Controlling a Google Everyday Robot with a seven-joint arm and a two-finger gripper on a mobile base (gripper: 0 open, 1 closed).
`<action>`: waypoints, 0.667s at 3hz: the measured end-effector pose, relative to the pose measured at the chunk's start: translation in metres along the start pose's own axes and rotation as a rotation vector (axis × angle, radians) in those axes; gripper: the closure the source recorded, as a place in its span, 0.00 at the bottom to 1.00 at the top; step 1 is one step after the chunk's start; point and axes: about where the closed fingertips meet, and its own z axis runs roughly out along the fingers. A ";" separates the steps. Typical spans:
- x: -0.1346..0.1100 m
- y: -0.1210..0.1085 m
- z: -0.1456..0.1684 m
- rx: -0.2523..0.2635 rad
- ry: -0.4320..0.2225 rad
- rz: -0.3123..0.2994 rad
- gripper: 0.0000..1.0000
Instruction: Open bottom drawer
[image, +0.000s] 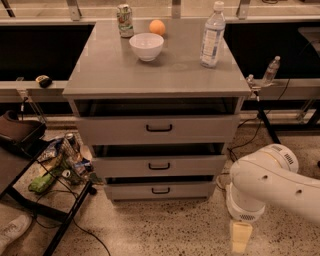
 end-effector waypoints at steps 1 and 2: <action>0.007 -0.022 0.031 0.034 -0.020 0.004 0.00; 0.028 -0.076 0.109 0.092 -0.016 0.019 0.00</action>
Offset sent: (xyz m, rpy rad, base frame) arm 0.1165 -0.0673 -0.1610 -0.0126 -0.1317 -0.0235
